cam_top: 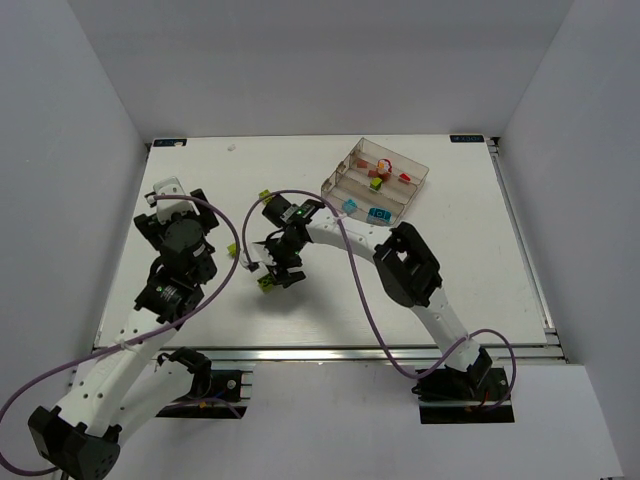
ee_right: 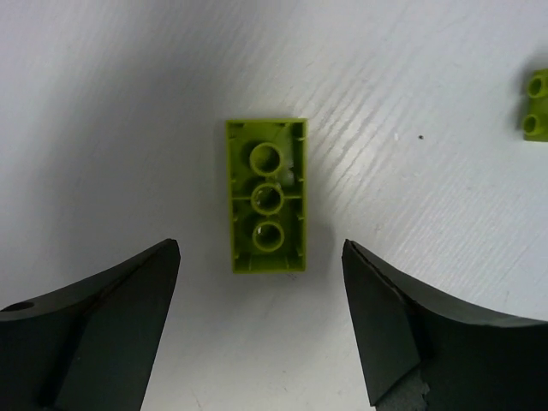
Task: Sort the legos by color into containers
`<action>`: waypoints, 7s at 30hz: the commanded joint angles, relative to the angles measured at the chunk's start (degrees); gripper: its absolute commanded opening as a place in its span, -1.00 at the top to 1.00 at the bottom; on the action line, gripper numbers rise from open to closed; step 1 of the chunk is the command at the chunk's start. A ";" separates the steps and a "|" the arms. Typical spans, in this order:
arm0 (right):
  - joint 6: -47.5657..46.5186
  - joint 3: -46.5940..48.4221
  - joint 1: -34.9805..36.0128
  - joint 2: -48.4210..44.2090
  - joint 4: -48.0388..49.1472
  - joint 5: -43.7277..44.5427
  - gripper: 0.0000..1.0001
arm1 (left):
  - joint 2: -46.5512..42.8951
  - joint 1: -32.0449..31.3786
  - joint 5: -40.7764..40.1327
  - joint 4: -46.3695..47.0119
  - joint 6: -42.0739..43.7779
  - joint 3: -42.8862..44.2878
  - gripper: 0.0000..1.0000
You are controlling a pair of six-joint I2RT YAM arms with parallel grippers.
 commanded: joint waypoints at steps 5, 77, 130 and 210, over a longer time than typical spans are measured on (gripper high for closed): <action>10.06 1.35 2.51 1.77 7.12 6.48 -0.23 | -0.32 0.13 0.13 -0.32 -0.41 0.29 -0.83; 53.64 -33.50 -37.83 -41.35 43.47 17.32 1.00 | 42.82 19.99 52.95 -23.53 -21.16 12.85 -0.82; 75.80 -60.09 -57.78 -67.84 55.11 -6.08 1.00 | 102.06 0.04 87.33 20.08 -38.48 81.58 0.59; 76.68 -60.52 -61.21 -64.23 55.28 -13.55 1.00 | 85.40 8.05 40.16 -33.77 -31.14 71.51 1.00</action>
